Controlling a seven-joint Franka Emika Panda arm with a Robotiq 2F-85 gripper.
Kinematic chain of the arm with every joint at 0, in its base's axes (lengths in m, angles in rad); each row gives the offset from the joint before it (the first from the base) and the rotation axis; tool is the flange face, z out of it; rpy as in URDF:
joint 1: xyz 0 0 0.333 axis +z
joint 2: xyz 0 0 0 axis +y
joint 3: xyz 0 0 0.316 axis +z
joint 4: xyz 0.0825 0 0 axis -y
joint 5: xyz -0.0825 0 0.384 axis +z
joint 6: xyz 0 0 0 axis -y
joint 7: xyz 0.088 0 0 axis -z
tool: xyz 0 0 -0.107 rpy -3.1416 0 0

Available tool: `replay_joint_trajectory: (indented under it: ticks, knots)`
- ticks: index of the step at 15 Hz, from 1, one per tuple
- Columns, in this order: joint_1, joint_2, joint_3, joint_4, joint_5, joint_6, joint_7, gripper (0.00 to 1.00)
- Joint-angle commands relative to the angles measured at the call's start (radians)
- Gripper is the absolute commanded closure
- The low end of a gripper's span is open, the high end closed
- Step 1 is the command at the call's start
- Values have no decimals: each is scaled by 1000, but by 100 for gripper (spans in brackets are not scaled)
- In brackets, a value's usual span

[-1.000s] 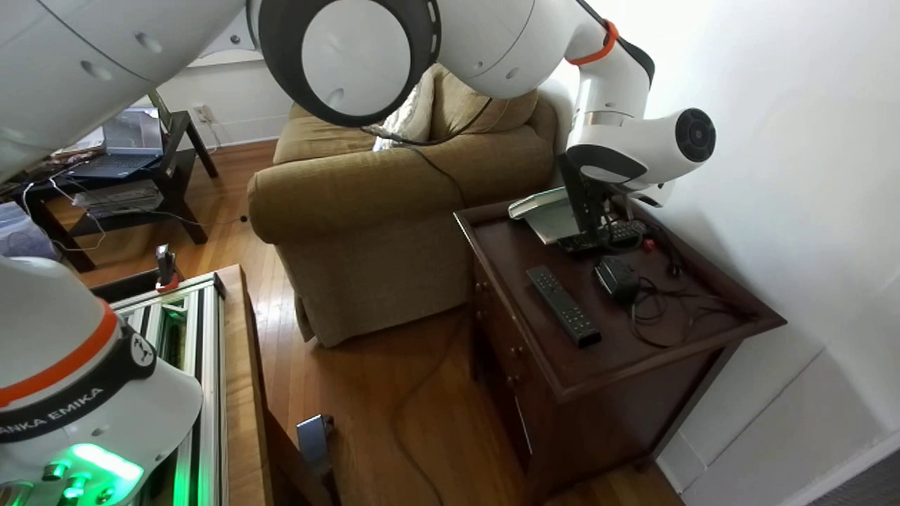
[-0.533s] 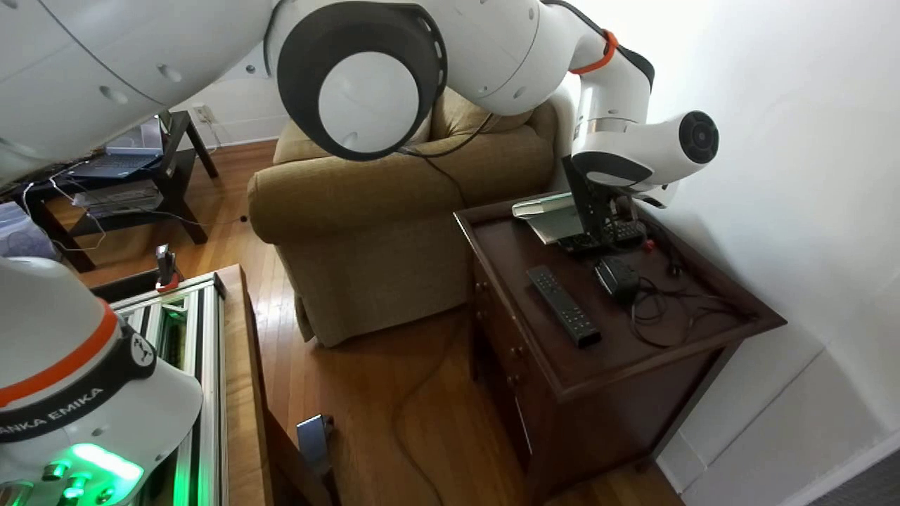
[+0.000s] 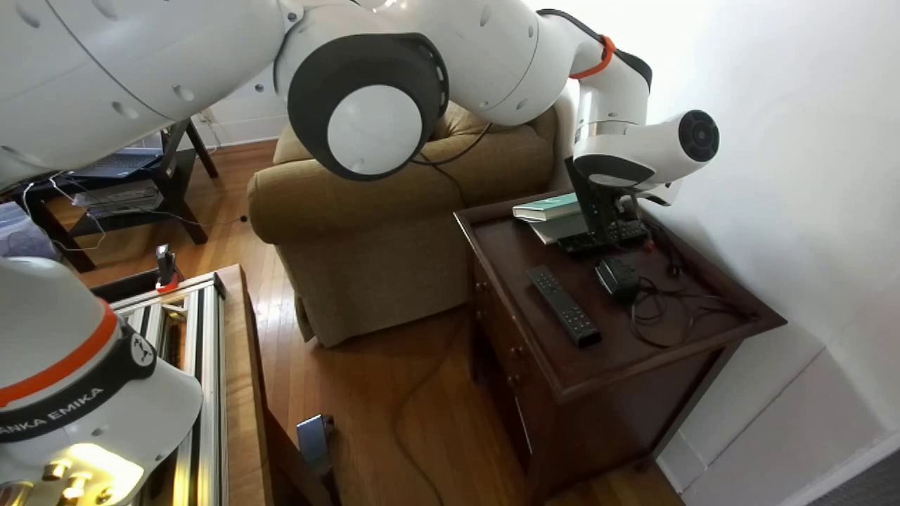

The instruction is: Move the book to the left

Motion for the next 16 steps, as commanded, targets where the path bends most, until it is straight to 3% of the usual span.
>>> replay_joint_trajectory:
  ticks: [1,7,10,11,16]
  knots:
    - [29,-5,-37,27,-24,49,34,0]
    - [97,-76,-164,-41,-104,204,31,0]
    - [132,-162,-258,-138,-167,167,82,0]
    - [101,-192,-207,-177,-291,191,121,0]
    - [55,-375,-198,-388,-571,68,213,0]
